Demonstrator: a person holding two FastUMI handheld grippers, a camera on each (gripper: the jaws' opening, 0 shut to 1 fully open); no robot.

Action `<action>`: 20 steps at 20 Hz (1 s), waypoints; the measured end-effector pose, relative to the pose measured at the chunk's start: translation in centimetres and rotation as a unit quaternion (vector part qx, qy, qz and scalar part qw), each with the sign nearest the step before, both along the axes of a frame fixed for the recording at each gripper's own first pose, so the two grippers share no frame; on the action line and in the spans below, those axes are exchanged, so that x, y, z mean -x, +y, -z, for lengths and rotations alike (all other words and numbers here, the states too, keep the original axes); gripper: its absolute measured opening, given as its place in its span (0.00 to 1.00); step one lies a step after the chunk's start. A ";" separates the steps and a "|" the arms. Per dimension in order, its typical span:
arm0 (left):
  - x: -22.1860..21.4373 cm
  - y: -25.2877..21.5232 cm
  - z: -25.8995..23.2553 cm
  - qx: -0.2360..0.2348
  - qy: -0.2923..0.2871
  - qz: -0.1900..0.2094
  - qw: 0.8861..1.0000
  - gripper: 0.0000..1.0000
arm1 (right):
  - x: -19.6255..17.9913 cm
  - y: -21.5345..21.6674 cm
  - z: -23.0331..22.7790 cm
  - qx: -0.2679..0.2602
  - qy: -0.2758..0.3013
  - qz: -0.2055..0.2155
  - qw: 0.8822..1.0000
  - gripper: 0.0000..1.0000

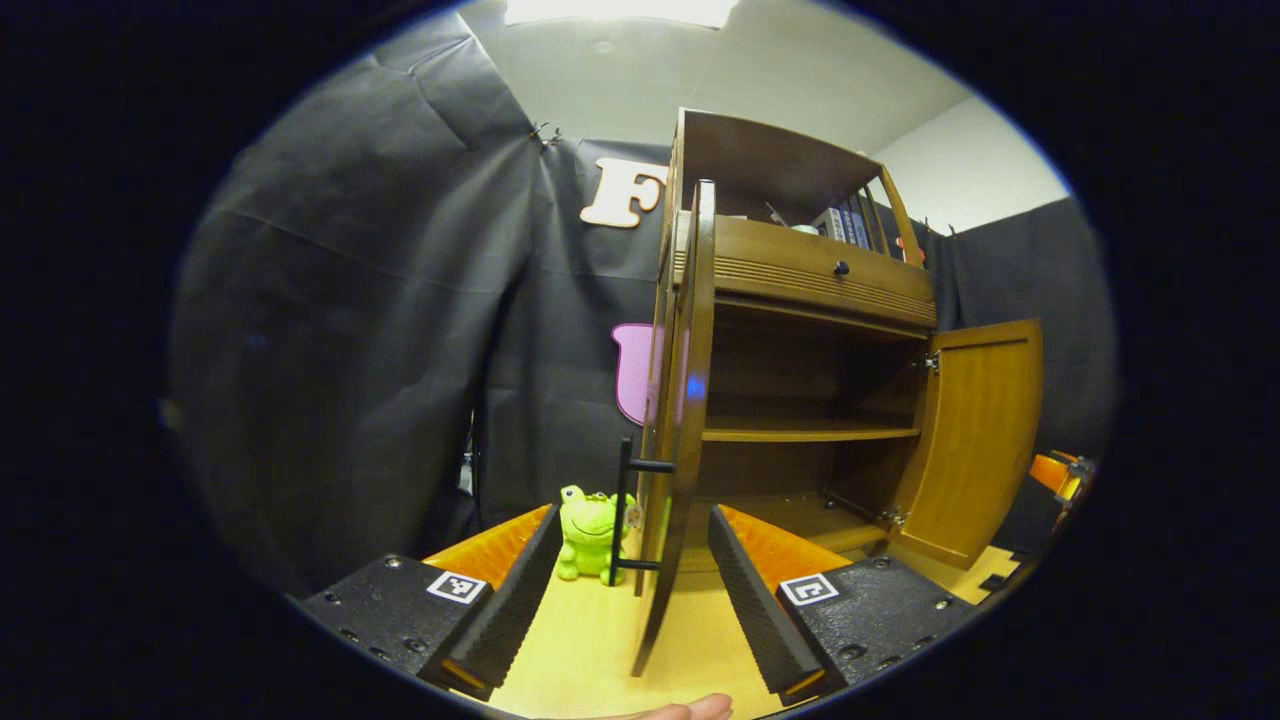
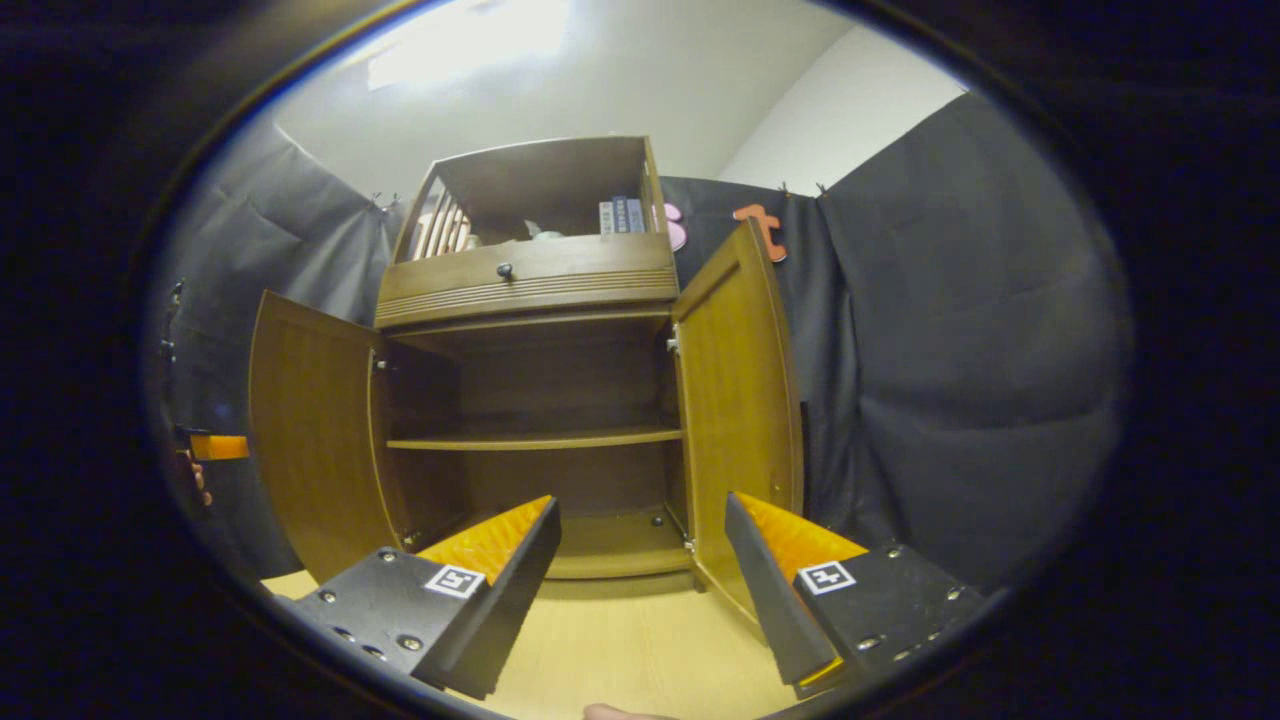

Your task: Open the right door of the double-door shoe cabinet with the right hand, and open the left door with the left hand.

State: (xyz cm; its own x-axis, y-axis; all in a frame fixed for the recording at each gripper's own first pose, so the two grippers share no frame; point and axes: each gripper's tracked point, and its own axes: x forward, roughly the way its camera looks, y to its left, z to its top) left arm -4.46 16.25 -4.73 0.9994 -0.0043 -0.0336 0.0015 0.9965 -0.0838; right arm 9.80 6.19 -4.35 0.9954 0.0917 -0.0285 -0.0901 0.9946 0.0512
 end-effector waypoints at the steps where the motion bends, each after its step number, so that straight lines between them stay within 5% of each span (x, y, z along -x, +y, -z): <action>1: 0.2 -0.5 -0.5 0.010 -0.007 -0.001 1.000 0.92 | 0.1 -0.4 0.0 -0.002 -0.001 -0.001 1.000 0.99; 9: 0.3 -4.1 -1.7 0.023 -0.002 -0.004 1.000 0.96 | 0.0 -4.6 -1.0 0.006 -0.018 0.033 0.999 0.98; 20: -1.3 -14.8 -3.7 -0.012 -0.020 0.052 0.998 0.96 | -0.1 -4.0 -3.2 -0.017 -0.031 0.003 0.999 0.98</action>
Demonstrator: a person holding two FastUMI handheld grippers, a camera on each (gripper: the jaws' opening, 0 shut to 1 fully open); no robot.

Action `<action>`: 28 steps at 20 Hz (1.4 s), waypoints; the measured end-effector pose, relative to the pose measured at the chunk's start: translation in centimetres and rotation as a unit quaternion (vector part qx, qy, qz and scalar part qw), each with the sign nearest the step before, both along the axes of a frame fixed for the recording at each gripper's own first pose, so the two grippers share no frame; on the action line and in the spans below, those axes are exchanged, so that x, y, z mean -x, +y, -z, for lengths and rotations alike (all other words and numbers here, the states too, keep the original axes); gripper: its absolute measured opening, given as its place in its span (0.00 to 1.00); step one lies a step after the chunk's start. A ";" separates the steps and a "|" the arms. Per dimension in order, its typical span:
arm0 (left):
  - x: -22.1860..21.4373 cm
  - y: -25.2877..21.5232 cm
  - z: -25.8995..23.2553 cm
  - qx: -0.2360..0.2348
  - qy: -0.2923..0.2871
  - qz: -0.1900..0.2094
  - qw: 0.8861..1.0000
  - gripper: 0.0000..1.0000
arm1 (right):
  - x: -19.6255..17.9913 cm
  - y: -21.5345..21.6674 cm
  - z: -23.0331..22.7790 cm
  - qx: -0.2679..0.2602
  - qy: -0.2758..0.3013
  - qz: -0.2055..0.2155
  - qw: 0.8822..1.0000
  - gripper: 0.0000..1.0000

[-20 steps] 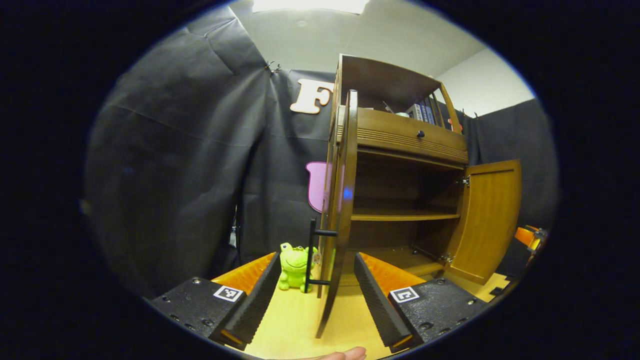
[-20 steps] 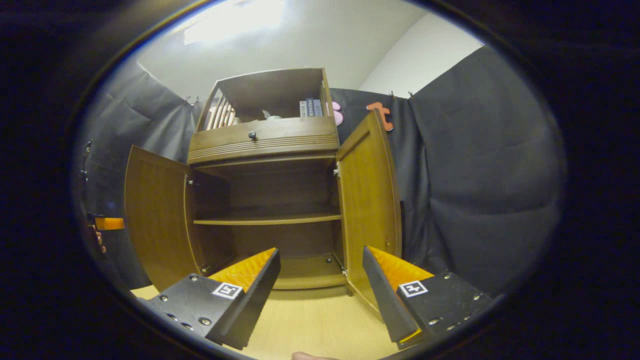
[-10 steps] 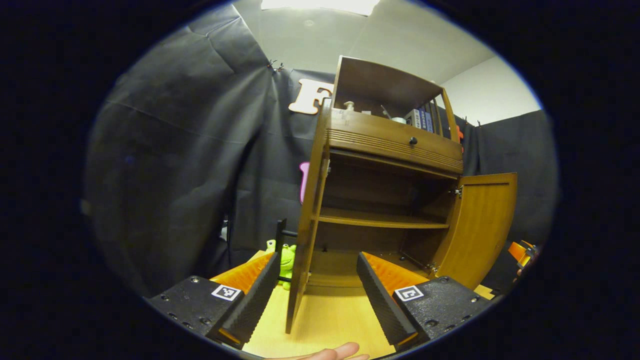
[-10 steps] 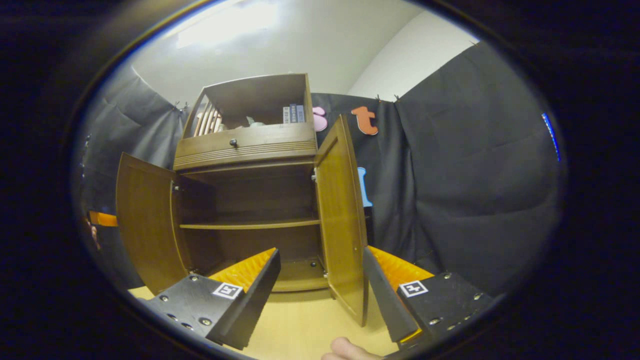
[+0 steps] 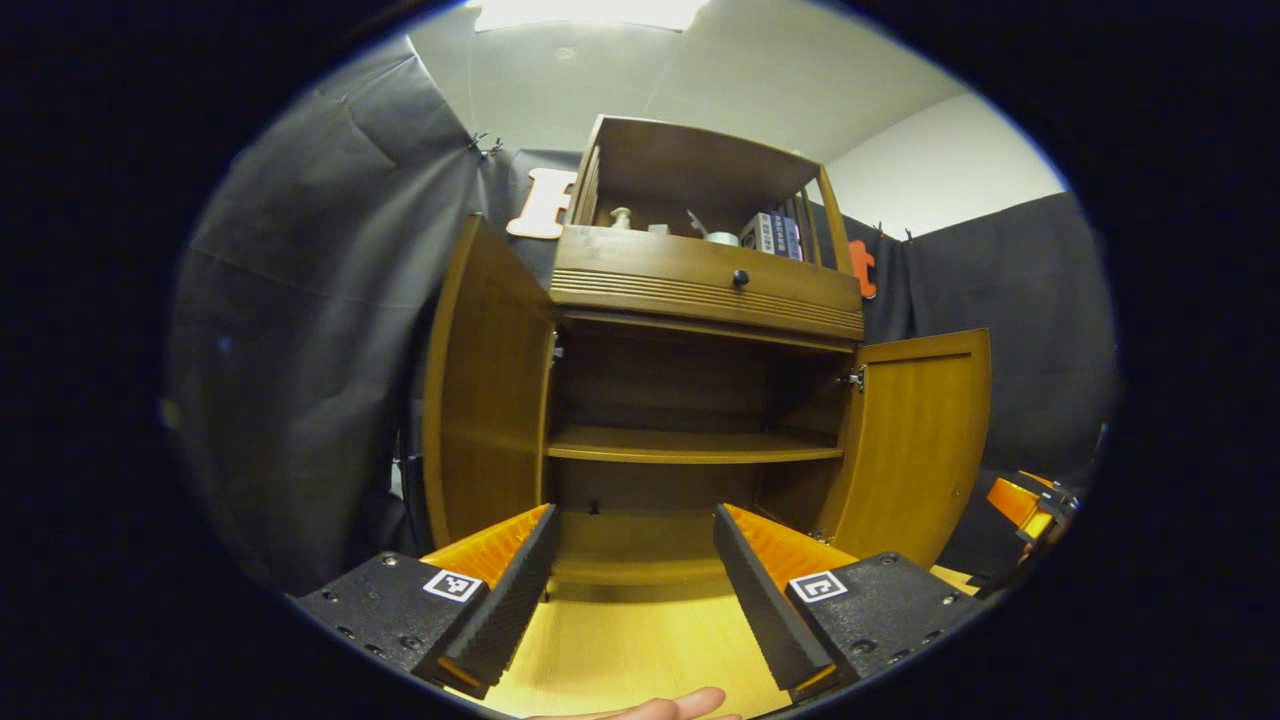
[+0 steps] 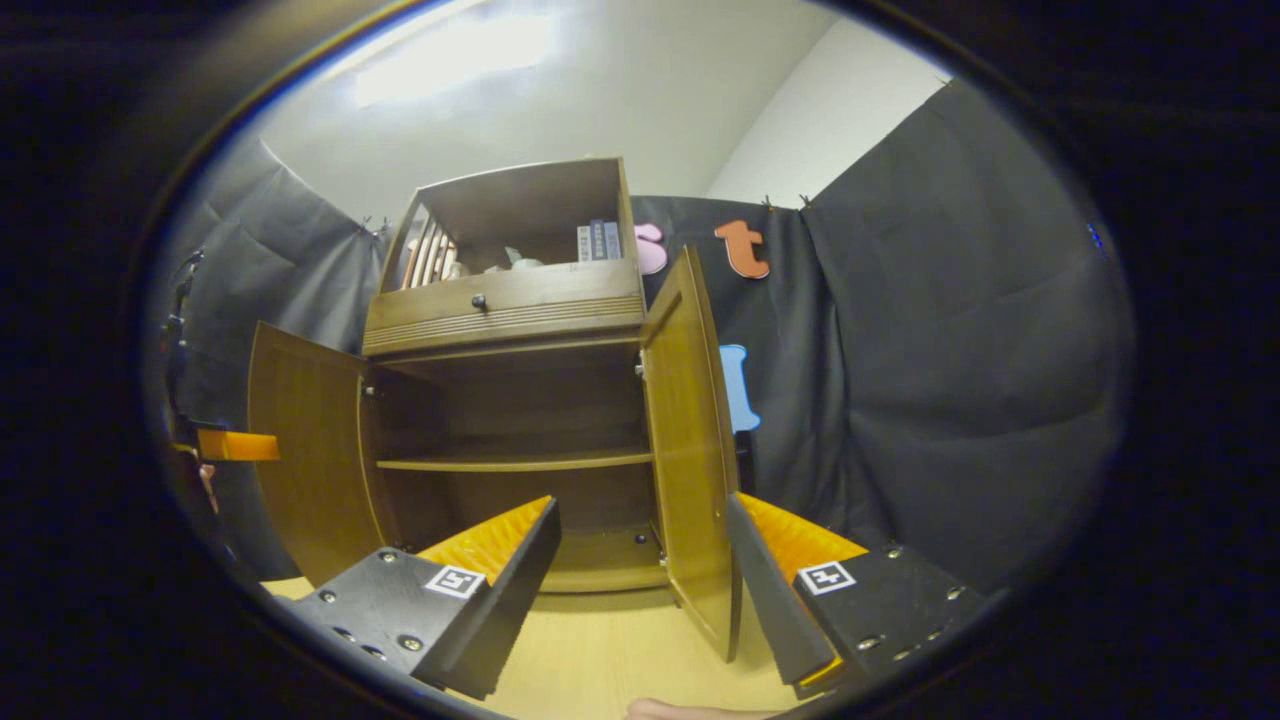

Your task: Open the right door of the double-door shoe cabinet with the right hand, and open the left door with the left hand.

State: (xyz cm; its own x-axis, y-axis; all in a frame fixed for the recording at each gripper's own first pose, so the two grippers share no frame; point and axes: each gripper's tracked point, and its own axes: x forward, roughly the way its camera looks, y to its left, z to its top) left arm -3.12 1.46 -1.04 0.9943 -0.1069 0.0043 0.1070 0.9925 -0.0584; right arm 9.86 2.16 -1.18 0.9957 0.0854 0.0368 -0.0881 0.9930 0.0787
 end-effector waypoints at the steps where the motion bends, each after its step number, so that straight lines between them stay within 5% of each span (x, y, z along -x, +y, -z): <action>1: -0.2 -0.6 -0.2 -0.006 -0.005 0.000 1.000 0.92 | 0.0 0.0 -0.3 -0.003 -0.002 -0.001 1.000 0.98; 4: -1.5 -2.2 -0.5 -0.020 -0.016 -0.002 1.000 0.92 | -0.1 0.6 -1.1 -0.010 -0.011 -0.008 1.000 0.98; 5: -2.0 -3.0 -0.1 -0.023 -0.011 0.002 1.000 0.99 | -0.2 0.7 -1.1 -0.011 -0.011 -0.010 1.000 0.97; 6: -2.4 -3.9 0.0 -0.022 -0.005 0.009 1.000 0.92 | -0.4 0.9 -1.2 -0.009 -0.010 -0.011 1.000 0.98; 17: -8.0 -9.8 4.0 -0.054 0.021 0.014 0.998 0.93 | -1.5 1.6 1.7 -0.008 0.010 -0.007 1.000 0.98; 26: -9.3 -10.5 8.2 -0.084 0.025 -0.004 0.996 0.99 | -2.8 3.0 5.2 0.001 0.043 -0.012 0.999 0.97; 28: -9.2 -10.4 7.3 -0.075 0.021 -0.005 0.997 0.97 | -2.9 3.4 5.1 0.008 0.046 -0.017 0.999 0.90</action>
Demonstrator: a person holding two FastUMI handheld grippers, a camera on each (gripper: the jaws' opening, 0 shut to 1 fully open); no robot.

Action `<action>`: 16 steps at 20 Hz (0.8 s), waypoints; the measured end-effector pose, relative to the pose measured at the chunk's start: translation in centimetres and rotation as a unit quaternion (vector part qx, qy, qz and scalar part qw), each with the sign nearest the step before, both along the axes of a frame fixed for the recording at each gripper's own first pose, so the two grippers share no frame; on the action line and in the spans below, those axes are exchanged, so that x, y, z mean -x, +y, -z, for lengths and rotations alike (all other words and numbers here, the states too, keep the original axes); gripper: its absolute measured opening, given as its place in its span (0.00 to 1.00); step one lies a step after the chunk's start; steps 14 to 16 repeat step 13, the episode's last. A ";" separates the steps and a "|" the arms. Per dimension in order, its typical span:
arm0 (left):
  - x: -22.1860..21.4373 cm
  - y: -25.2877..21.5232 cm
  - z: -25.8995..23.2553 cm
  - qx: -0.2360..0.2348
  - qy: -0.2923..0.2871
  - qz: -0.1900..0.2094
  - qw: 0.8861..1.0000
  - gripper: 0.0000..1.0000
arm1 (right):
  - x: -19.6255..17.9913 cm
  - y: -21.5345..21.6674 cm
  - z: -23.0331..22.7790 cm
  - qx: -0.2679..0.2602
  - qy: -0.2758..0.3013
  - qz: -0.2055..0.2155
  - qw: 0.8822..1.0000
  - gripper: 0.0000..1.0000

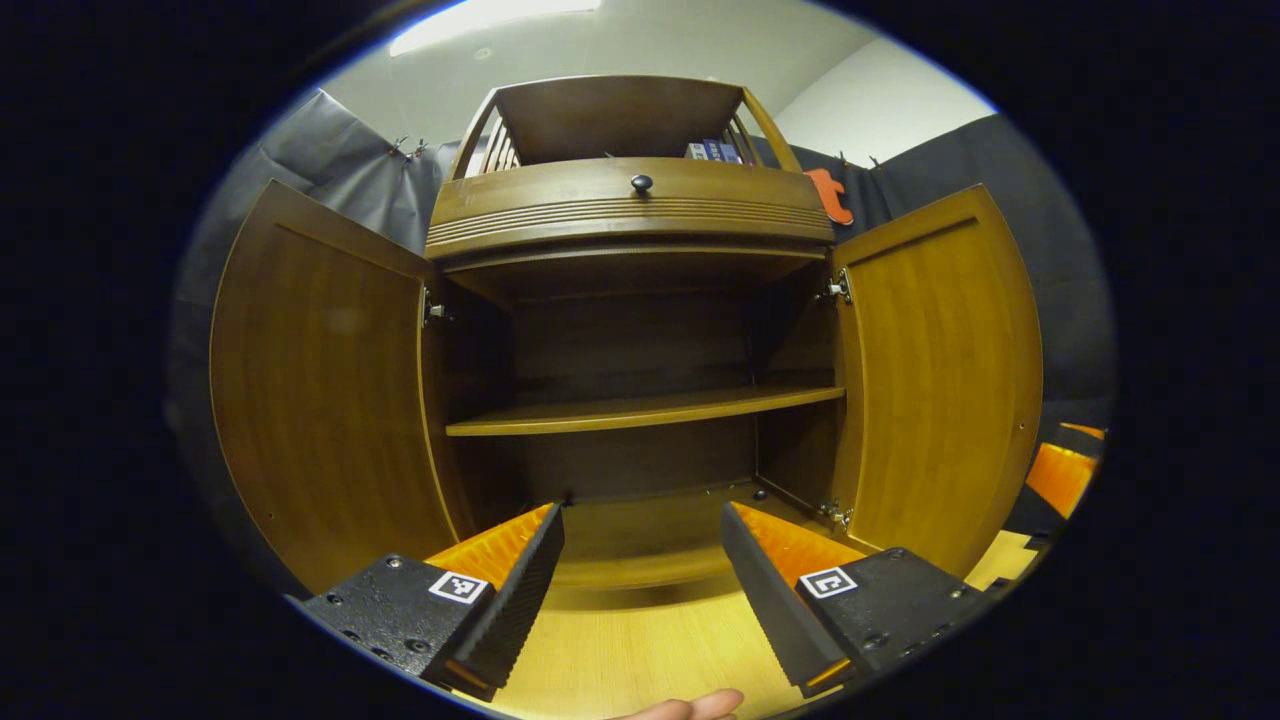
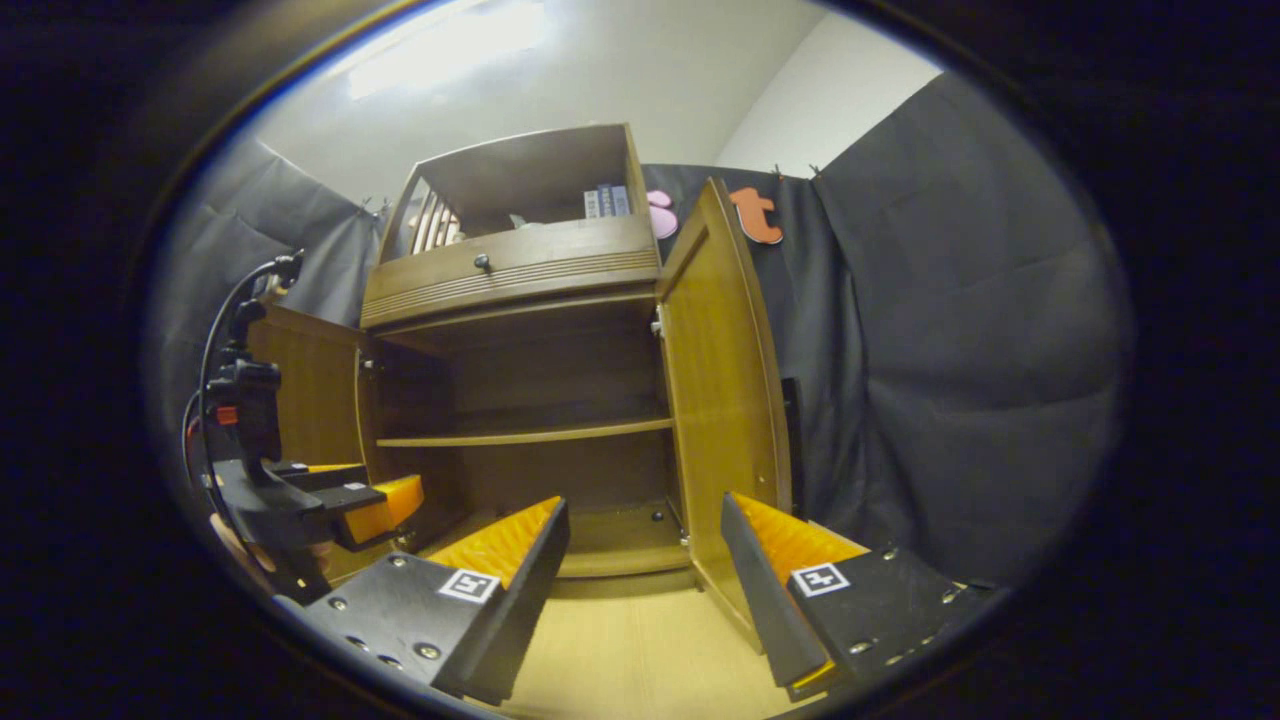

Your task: Open the right door of the double-door shoe cabinet with the right hand, and open the left door with the left hand.

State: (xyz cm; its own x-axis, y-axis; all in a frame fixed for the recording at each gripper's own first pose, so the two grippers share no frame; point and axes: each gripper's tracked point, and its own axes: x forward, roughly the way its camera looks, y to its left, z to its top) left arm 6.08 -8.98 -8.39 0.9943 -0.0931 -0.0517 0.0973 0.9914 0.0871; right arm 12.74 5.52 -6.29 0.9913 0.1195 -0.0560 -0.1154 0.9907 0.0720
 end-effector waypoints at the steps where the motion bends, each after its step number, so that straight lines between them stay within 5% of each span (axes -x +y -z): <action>1: 0.2 -0.2 -0.7 0.009 -0.008 0.004 1.000 1.00 | 0.0 -0.1 -0.1 0.004 -0.002 0.001 1.000 0.90; 16: 2.9 1.1 -4.0 0.042 -0.017 0.005 0.999 0.98 | 1.2 -0.7 -3.1 -0.011 -0.033 0.015 0.999 0.95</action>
